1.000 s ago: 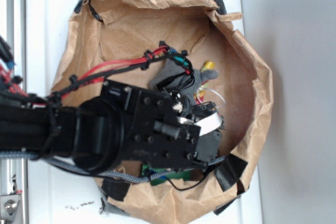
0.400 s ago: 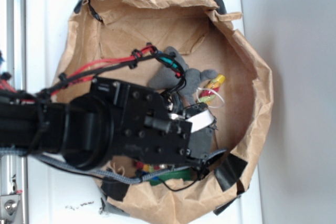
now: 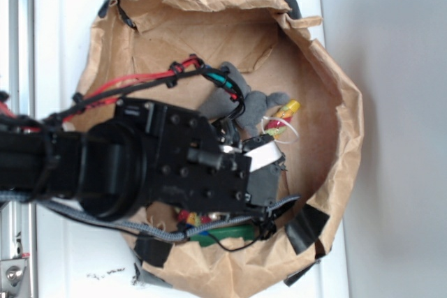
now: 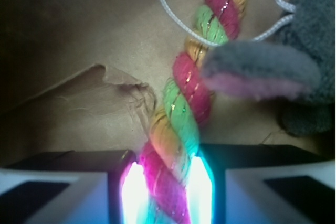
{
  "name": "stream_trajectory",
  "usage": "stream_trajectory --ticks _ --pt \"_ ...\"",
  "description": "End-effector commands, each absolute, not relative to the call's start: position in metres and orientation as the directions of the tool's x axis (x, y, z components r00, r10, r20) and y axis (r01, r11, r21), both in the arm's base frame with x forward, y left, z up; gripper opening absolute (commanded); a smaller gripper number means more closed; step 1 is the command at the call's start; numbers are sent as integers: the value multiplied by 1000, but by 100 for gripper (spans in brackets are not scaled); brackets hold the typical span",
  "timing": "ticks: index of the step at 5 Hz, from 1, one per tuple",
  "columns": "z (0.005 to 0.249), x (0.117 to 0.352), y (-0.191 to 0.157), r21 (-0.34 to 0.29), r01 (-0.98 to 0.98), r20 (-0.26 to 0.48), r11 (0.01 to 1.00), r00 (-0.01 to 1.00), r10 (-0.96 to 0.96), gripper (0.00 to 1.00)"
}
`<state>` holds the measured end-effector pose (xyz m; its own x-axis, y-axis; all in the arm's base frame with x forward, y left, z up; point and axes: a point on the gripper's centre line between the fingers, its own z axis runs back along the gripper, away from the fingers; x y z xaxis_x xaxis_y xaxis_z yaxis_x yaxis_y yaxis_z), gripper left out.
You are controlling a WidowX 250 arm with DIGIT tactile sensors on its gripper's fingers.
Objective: Grab the multicolored rope.
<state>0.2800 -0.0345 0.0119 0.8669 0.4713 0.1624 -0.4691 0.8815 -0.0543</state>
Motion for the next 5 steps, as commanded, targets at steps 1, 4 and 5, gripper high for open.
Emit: stream_trajectory --ticks 1,4,5 --pt "74 283 -25 -221 -405 134 887 888 439 0" --pt "163 284 -23 -505 -158 179 849 943 282 0" --pt "156 283 -27 -501 -109 190 858 954 233 0"
